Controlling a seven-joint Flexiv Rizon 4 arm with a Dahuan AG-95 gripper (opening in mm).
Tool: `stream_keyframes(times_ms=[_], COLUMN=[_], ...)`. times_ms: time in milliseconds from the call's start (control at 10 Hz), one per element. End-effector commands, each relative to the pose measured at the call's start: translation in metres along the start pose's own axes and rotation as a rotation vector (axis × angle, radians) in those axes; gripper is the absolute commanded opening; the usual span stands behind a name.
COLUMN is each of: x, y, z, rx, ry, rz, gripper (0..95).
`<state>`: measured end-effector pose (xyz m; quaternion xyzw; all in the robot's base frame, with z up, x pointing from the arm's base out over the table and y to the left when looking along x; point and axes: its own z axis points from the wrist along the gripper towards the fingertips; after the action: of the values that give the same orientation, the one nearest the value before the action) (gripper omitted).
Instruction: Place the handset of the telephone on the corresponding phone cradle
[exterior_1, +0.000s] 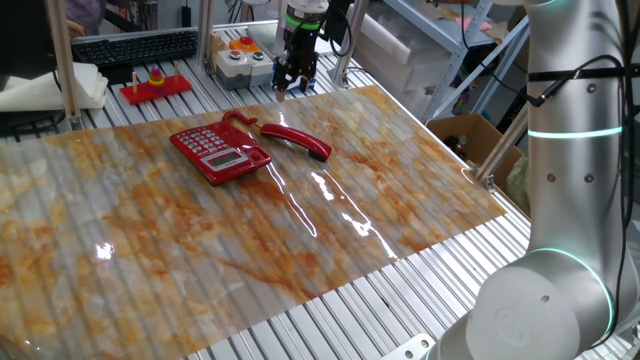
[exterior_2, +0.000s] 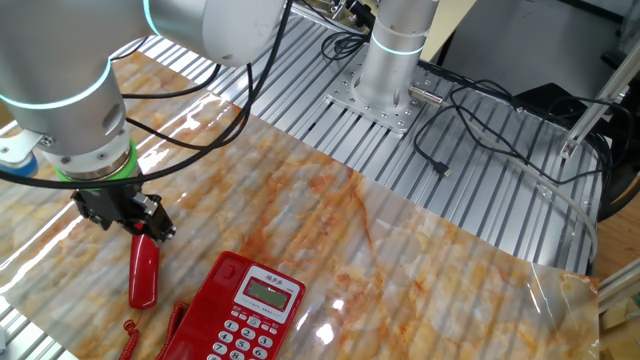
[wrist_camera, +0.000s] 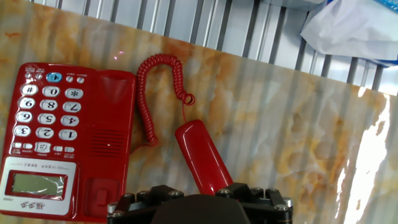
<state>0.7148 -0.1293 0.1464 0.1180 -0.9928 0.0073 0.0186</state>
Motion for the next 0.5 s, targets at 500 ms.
stream_keyframes(times_ms=[500], x=[-0.006], y=[0.0], z=[0.022], rx=[-0.001], ry=[-0.019], rz=[0.004], gripper=[76.0])
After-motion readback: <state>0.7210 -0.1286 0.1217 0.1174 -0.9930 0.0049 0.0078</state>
